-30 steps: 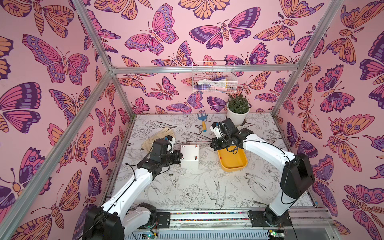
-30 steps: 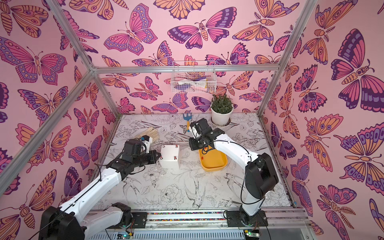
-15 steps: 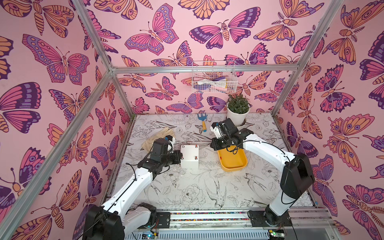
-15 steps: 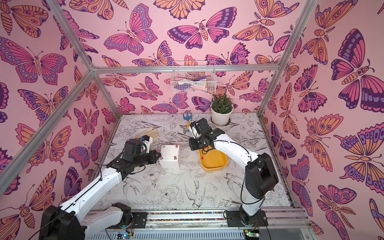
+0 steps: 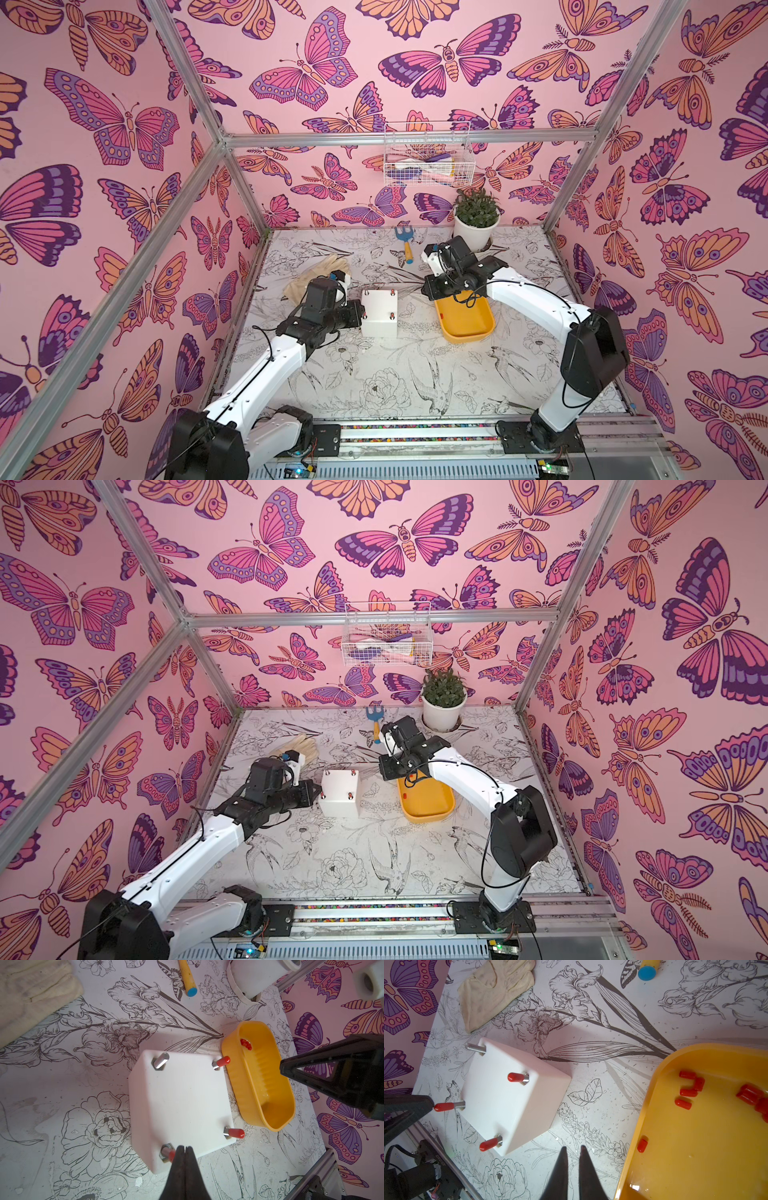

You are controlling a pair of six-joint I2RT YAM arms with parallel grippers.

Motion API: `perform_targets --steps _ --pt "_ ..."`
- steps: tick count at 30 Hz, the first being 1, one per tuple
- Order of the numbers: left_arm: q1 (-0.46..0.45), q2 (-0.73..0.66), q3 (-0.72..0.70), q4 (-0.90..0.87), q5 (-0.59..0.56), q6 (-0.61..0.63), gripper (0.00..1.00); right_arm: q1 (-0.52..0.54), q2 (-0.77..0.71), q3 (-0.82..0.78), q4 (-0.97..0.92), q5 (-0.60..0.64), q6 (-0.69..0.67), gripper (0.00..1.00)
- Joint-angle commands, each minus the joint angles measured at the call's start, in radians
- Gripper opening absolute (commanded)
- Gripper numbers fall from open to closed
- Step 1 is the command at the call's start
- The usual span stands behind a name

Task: Cover the protruding screws with screw protection sleeves
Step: Adjust the screw protection sleeve on the screw.

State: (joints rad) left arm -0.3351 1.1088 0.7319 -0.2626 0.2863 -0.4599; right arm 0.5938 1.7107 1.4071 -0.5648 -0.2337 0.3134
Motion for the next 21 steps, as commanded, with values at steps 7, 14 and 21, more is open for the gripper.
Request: perform_targets --steps 7,14,21 --pt "-0.007 0.020 -0.025 0.001 -0.024 0.015 0.00 -0.008 -0.029 0.006 -0.017 -0.008 -0.013 0.14" --pt "-0.008 0.028 -0.030 0.003 -0.029 0.015 0.00 -0.009 -0.031 0.006 -0.016 -0.009 -0.014 0.14" --pt "-0.010 0.043 -0.042 0.009 -0.032 0.017 0.00 -0.010 -0.025 0.005 -0.014 -0.016 -0.012 0.14"
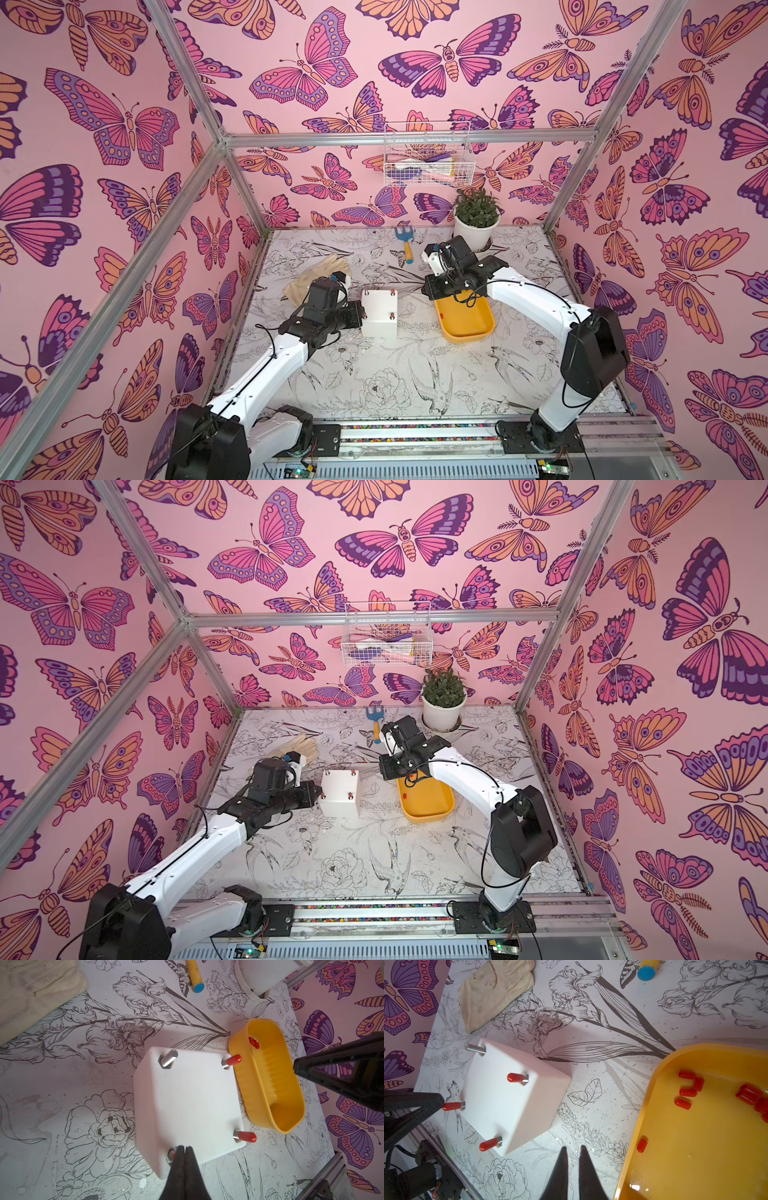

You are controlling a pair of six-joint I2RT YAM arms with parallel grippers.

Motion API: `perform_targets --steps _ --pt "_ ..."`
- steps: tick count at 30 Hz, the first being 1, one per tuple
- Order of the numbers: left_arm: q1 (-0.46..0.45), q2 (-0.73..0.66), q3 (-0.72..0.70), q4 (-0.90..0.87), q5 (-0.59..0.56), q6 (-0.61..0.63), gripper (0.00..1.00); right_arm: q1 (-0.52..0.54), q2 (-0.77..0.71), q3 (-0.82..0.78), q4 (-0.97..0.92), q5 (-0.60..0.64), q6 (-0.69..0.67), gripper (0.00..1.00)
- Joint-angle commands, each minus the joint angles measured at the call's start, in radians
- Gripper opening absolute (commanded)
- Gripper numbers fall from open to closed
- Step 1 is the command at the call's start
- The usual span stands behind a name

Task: Cover the protruding screws with screw protection sleeves
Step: Adjust the screw protection sleeve on the screw.

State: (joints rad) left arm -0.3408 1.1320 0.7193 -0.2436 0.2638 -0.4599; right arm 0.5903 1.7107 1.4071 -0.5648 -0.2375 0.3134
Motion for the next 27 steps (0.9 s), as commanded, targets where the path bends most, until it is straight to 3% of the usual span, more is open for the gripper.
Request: perform_targets --steps 1,27 --pt "-0.005 0.024 -0.032 -0.010 -0.011 0.017 0.00 -0.007 -0.025 0.005 -0.013 -0.011 -0.012 0.14" --pt "-0.007 -0.035 -0.001 -0.014 -0.050 0.018 0.00 -0.011 -0.032 0.007 -0.012 -0.019 -0.012 0.15"
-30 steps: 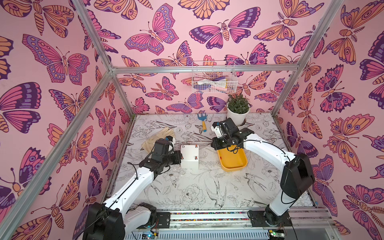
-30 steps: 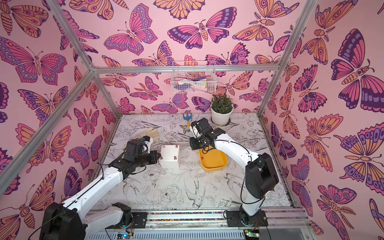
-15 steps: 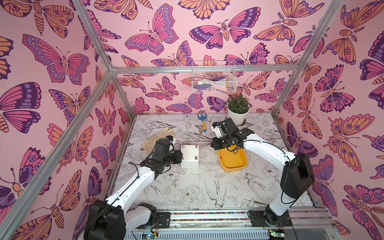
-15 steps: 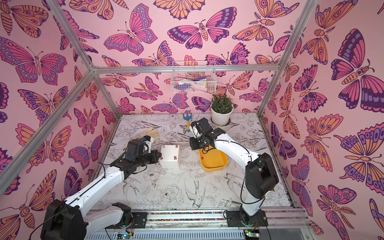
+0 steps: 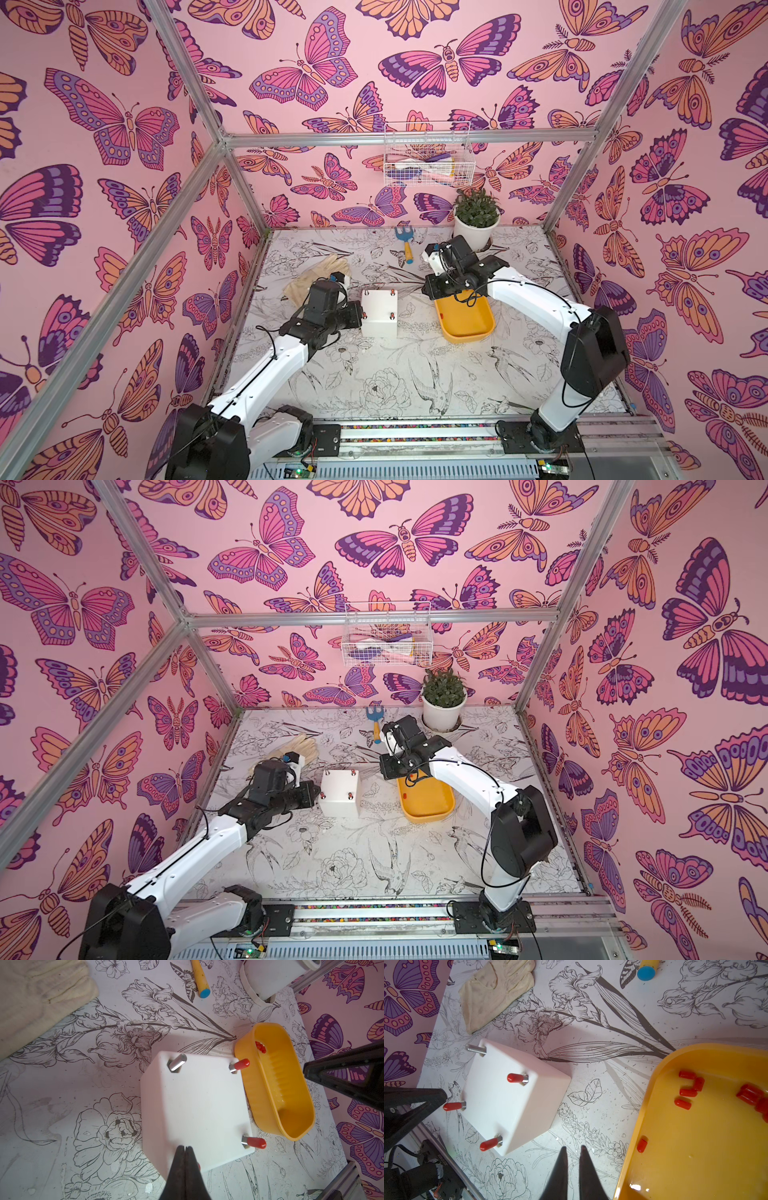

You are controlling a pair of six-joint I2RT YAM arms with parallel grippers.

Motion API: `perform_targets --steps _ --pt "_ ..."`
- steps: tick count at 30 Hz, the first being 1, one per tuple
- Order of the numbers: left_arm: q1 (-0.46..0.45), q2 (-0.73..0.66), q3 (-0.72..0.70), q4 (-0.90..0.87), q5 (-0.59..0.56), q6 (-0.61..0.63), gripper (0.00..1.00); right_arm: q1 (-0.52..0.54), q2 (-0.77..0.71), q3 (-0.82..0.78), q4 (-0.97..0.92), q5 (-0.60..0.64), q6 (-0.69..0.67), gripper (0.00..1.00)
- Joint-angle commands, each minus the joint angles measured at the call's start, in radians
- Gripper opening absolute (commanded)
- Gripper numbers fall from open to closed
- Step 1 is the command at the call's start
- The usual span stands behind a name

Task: Cover the protruding screws with screw protection sleeves
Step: Adjust the screw protection sleeve on the screw.

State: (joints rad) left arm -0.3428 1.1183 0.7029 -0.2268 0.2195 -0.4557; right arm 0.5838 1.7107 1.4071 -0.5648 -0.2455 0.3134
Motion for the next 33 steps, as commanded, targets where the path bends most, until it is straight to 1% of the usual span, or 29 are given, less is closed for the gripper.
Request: perform_targets --steps 1,15,33 --pt "-0.005 -0.026 0.016 -0.030 -0.002 0.013 0.00 -0.005 -0.033 0.007 -0.012 -0.011 -0.011 0.15" --pt "-0.017 -0.054 0.004 -0.023 0.068 0.023 0.00 -0.004 -0.026 0.009 -0.015 -0.021 -0.014 0.16" --pt "-0.024 -0.002 -0.011 -0.016 0.047 0.026 0.00 -0.005 -0.031 0.009 -0.019 -0.020 -0.018 0.16"
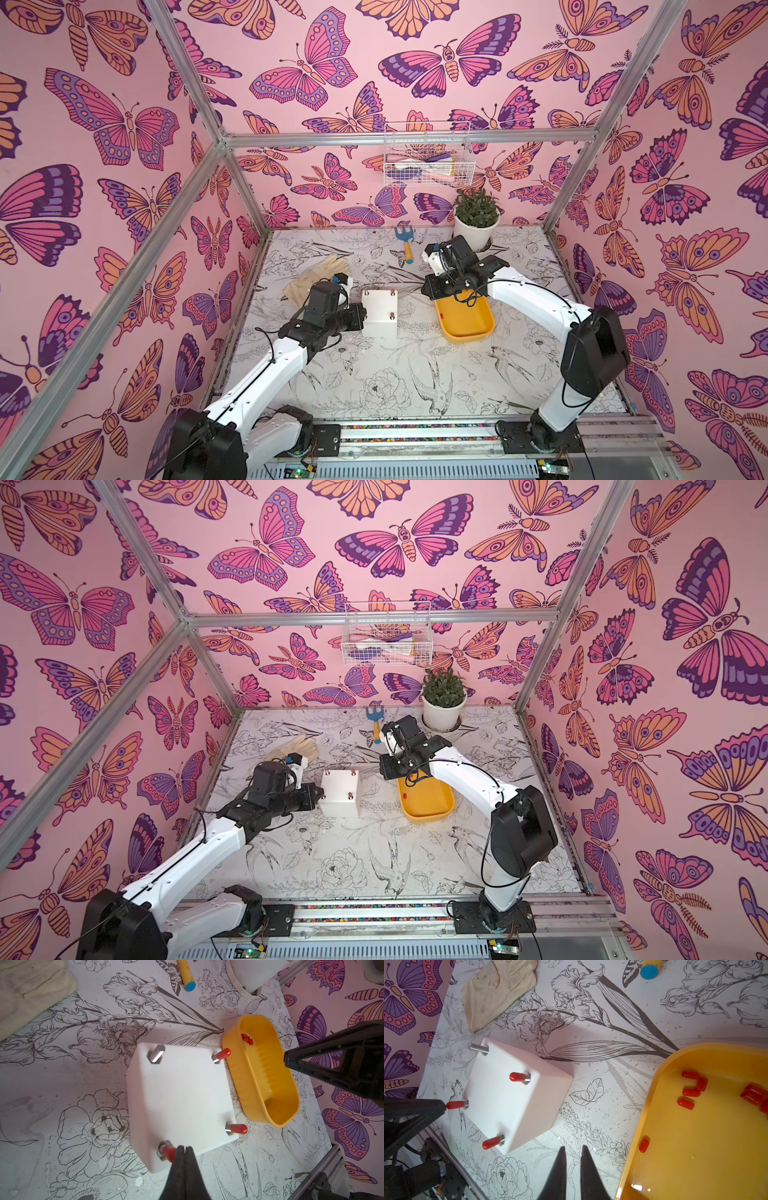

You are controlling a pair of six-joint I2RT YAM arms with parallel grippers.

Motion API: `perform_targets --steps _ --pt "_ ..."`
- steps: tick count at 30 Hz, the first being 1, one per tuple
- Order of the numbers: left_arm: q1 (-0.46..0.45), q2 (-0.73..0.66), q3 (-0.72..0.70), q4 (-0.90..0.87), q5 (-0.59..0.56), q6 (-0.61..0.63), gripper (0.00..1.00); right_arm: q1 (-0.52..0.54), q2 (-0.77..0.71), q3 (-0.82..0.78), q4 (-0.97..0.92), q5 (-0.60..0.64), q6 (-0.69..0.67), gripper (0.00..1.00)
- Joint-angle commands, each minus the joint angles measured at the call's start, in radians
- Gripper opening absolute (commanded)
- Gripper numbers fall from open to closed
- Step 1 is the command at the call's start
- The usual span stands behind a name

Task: Cover the protruding screws with screw protection sleeves
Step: Adjust the screw protection sleeve on the screw, then move the plastic shell to the center of the board.

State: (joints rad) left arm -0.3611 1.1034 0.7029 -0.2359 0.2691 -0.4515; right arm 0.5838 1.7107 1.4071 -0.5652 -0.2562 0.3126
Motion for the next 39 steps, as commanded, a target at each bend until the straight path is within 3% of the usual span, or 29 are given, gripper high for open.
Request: perform_targets --steps 1,13,23,27,30,32,34,39 --pt "-0.006 0.016 -0.013 -0.006 -0.004 0.022 0.00 -0.005 -0.031 0.010 -0.020 -0.008 -0.017 0.16" --pt "-0.006 -0.005 -0.030 -0.004 -0.021 0.009 0.00 -0.005 -0.036 0.010 -0.022 0.001 -0.020 0.16" --pt "0.017 0.014 0.142 -0.003 -0.097 0.010 0.02 -0.012 -0.065 0.008 -0.024 0.007 -0.022 0.16" --pt "0.088 0.085 0.196 0.030 -0.016 -0.013 0.24 -0.012 -0.071 0.009 -0.024 0.003 -0.021 0.17" --pt "0.162 0.158 0.221 0.068 0.078 -0.044 0.48 -0.012 -0.074 0.010 -0.026 0.005 -0.023 0.17" --pt "0.193 0.236 0.237 0.101 0.132 -0.056 0.70 -0.013 -0.074 0.012 -0.030 0.009 -0.024 0.17" --pt "0.203 0.286 0.263 0.114 0.153 -0.053 0.82 -0.013 -0.074 0.015 -0.031 0.009 -0.026 0.17" --pt "0.208 0.420 0.321 0.137 0.192 -0.047 0.87 -0.018 -0.073 0.022 -0.039 0.017 -0.031 0.17"
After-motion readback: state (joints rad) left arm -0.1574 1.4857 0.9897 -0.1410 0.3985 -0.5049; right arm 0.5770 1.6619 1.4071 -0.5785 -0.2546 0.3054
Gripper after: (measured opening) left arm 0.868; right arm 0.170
